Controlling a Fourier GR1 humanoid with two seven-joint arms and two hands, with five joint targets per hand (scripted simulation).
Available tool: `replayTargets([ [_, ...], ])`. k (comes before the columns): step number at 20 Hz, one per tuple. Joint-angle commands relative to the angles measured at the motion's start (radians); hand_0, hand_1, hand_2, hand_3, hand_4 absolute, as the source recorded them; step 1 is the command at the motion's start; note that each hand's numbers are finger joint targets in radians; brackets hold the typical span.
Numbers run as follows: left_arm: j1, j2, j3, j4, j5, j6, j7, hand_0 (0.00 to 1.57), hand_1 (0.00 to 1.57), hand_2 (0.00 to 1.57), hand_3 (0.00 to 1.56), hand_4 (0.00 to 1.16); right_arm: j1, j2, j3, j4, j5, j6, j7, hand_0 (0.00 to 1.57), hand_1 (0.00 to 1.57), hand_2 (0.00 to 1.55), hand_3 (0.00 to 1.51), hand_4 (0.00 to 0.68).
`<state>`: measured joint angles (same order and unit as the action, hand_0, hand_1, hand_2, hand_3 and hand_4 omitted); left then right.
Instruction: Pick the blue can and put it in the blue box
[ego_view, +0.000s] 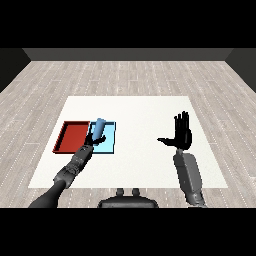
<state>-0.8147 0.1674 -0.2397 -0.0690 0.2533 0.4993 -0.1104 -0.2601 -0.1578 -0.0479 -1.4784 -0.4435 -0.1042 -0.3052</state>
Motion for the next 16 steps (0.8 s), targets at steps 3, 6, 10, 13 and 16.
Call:
replayTargets([
  [3, 0.048, 0.009, -0.001, 0.047, -0.02, -0.073, -0.039, 0.36, 0.36, 0.41, 0.0, 0.63, 0.019, 0.01, 0.02, -0.084, 0.006, -0.015, 0.031, 0.0, 0.0, 0.0, 0.0, 0.0],
  [6, -0.007, 0.033, -0.063, 0.067, -0.09, -0.011, 0.037, 0.0, 0.0, 0.0, 0.0, 0.1, 0.024, 0.014, 0.011, -0.035, 0.0, 0.011, 0.002, 0.0, 0.0, 0.0, 0.0, 0.0],
  [10, -0.008, 0.016, 0.001, 0.018, -0.037, 0.141, -0.056, 0.0, 0.0, 0.0, 0.0, 0.0, -0.01, 0.016, -0.015, -0.015, -0.033, 0.042, -0.011, 0.0, 0.0, 0.0, 0.0, 0.0],
  [13, -0.034, 0.0, 0.032, -0.002, -0.016, 0.177, -0.08, 0.0, 0.0, 0.0, 0.0, 0.0, 0.002, 0.057, 0.031, -0.027, 0.006, 0.011, -0.021, 0.0, 0.0, 0.0, 0.0, 0.0],
  [16, 0.002, -0.014, 0.073, -0.073, 0.012, 0.232, -0.22, 0.0, 0.0, 0.0, 0.0, 0.0, -0.024, 0.008, -0.019, -0.04, -0.036, 0.027, 0.028, 0.0, 0.0, 0.0, 0.0, 0.0],
])
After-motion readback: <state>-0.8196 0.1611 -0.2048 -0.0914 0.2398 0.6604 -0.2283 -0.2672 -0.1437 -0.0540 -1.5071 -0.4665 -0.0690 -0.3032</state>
